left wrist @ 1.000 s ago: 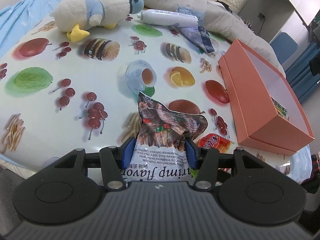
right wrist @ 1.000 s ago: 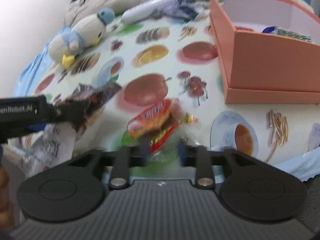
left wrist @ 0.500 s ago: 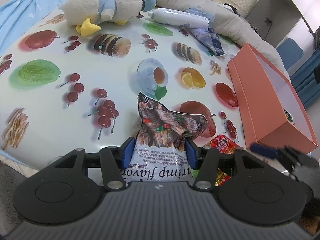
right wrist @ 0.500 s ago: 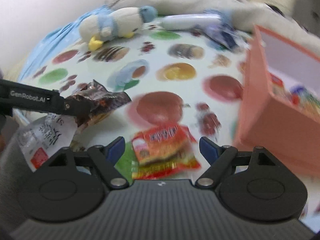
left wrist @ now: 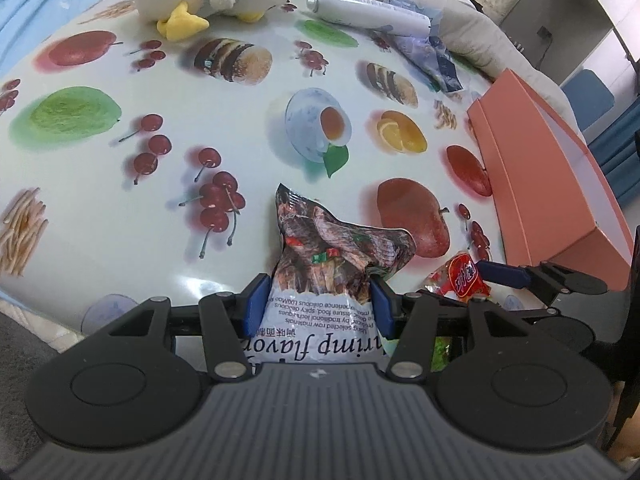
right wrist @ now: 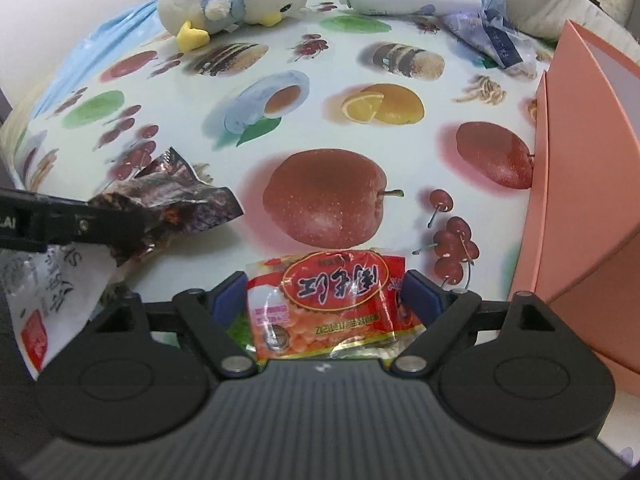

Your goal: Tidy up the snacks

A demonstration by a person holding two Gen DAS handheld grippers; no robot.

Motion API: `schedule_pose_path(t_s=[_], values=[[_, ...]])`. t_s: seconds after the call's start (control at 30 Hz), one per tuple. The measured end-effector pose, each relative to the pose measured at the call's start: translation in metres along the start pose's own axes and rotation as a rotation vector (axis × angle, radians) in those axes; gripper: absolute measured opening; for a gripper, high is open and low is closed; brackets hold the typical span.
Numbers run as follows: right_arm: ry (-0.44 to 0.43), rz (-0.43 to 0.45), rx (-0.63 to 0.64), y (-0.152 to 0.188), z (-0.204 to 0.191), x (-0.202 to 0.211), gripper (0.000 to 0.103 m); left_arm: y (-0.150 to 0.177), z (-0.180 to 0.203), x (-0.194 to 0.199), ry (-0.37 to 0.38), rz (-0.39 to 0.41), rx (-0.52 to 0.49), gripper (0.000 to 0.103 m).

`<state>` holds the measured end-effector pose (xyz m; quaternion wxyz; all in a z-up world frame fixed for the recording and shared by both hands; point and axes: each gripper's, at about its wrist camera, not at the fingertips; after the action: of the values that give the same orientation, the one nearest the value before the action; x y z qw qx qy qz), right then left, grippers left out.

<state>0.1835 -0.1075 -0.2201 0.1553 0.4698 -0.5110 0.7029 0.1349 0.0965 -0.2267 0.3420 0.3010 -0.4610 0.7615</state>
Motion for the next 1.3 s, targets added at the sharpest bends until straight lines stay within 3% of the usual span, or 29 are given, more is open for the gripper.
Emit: schedule_pose_path(t_s=[0.1, 0.2, 0.73, 1.3], values=[[0.002, 0.009, 0.026, 0.000, -0.011, 0.005, 0.059, -0.003, 0.001, -0.001, 0.005, 0.001, 0.000, 0.059], [0.014, 0.015, 0.031, -0.002, -0.017, 0.009, 0.052, -0.006, 0.002, 0.001, 0.007, 0.010, 0.001, 0.059], [0.050, 0.165, -0.086, 0.006, -0.006, 0.077, 0.043, -0.016, 0.042, 0.057, 0.008, 0.102, -0.064, 0.059], [0.114, 0.346, -0.188, 0.006, 0.014, 0.169, 0.043, -0.018, 0.094, 0.111, 0.043, 0.171, -0.138, 0.059]])
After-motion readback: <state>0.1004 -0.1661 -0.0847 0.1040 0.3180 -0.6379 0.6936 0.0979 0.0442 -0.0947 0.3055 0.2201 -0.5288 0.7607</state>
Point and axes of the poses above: each gripper's, at about its wrist camera, not at the fingertips, and x roughly against the way its jaws point, z to its right, y to its underside, and after that the axes turned 2 degrees about y, right-handed
